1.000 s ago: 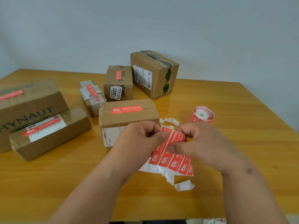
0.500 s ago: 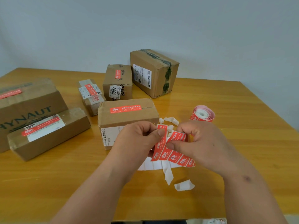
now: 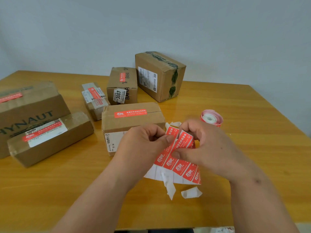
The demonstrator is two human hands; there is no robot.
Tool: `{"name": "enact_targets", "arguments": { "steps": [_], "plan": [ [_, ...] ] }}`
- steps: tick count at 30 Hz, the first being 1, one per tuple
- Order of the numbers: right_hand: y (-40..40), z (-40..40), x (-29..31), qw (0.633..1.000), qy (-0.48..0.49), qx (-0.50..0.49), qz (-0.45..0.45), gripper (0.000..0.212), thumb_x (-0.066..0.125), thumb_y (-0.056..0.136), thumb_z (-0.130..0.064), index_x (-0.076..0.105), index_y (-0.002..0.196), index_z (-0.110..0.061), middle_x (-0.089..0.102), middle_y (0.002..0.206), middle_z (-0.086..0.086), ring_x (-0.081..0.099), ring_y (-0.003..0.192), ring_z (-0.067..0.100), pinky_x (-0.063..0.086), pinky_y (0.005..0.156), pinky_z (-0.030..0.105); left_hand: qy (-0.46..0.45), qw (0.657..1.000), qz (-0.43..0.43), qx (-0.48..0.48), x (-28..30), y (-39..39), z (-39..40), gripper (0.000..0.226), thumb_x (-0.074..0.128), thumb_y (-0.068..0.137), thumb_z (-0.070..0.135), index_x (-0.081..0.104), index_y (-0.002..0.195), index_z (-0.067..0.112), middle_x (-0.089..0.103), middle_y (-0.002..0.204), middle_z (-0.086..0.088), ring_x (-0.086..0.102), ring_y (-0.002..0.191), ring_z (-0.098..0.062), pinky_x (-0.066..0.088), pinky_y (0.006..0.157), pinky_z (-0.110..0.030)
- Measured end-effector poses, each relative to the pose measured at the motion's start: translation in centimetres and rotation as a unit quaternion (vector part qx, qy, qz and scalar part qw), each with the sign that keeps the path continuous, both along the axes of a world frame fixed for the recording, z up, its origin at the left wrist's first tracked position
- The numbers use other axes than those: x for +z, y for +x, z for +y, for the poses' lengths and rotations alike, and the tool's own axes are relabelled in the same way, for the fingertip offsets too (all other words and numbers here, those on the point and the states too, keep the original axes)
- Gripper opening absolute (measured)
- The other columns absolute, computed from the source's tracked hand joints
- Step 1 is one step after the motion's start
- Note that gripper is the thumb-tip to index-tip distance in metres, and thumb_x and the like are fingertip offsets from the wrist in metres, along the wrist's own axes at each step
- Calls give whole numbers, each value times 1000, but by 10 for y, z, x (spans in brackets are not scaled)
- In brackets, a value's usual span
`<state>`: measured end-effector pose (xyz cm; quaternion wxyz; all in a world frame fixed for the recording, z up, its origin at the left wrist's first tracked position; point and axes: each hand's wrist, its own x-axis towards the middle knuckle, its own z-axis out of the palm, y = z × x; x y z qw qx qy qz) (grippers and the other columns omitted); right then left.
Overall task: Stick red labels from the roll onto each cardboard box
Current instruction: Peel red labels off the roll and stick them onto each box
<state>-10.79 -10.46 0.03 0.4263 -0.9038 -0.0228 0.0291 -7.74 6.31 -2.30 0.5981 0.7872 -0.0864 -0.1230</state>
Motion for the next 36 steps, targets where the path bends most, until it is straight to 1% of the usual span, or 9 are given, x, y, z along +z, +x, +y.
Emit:
{"name": "enact_targets", "arguments": {
  "steps": [11,14,16,19,22,24,27,32,36],
  "plan": [
    [-1,7,0,997,-44,-12,-55,30,76,78,-34,48,86,-36,66,87,-13,66,76,-5,57,57,19,9,999,-36,36,-5,2,-4,20,64,86,39,68,79,21,73,72,5,70,64,-6,55,57,-19],
    [-1,7,0,996,-51,-15,-66,32,77,77,-36,47,85,-38,64,88,-15,64,79,-8,55,58,16,0,999,-32,41,-6,4,-4,21,64,88,36,66,79,17,73,72,3,71,64,-10,59,61,-27],
    [-1,7,1,996,-51,-17,-73,32,77,76,-35,46,85,-39,63,88,-17,64,81,-8,54,57,15,0,999,-31,42,-6,5,-5,23,63,89,36,66,80,15,73,71,2,71,63,-10,60,61,-26],
    [-1,6,1,995,-61,-22,-78,32,76,77,-37,46,85,-41,60,87,-21,62,81,-10,53,56,12,-11,999,-20,36,-3,2,-3,30,58,87,45,67,82,17,73,71,4,71,65,-10,58,60,-20],
    [-1,5,0,995,-60,-21,-83,31,76,77,-38,46,87,-40,60,86,-22,59,84,-15,52,55,9,-10,1000,-16,10,2,1,2,38,56,76,58,67,82,22,72,71,7,70,67,-8,54,58,-17],
    [0,4,0,995,-46,-20,-82,31,77,77,-37,48,89,-40,61,88,-22,60,83,-14,52,55,9,-3,1000,-12,-10,3,2,3,32,64,75,53,69,81,22,73,72,7,69,66,-7,54,60,-18],
    [-1,4,0,998,-29,-11,-61,39,79,74,-37,48,96,-43,62,95,-21,66,81,-4,56,60,15,0,1000,-11,-12,1,3,3,17,70,83,35,68,80,19,74,74,5,71,70,-9,58,65,-23],
    [0,4,-1,998,-31,-11,-45,44,80,74,-34,45,97,-47,63,96,-19,68,80,0,59,64,20,-2,1000,-17,5,-2,4,1,16,67,86,34,67,81,19,74,75,3,71,71,-11,60,66,-25],
    [-1,2,-1,998,-33,-18,-53,41,79,75,-33,45,93,-46,59,90,-24,62,82,-13,53,56,11,-1,1000,-22,17,-5,4,0,15,65,89,32,64,78,22,73,72,2,70,69,-16,60,62,-27]
  ]
}}
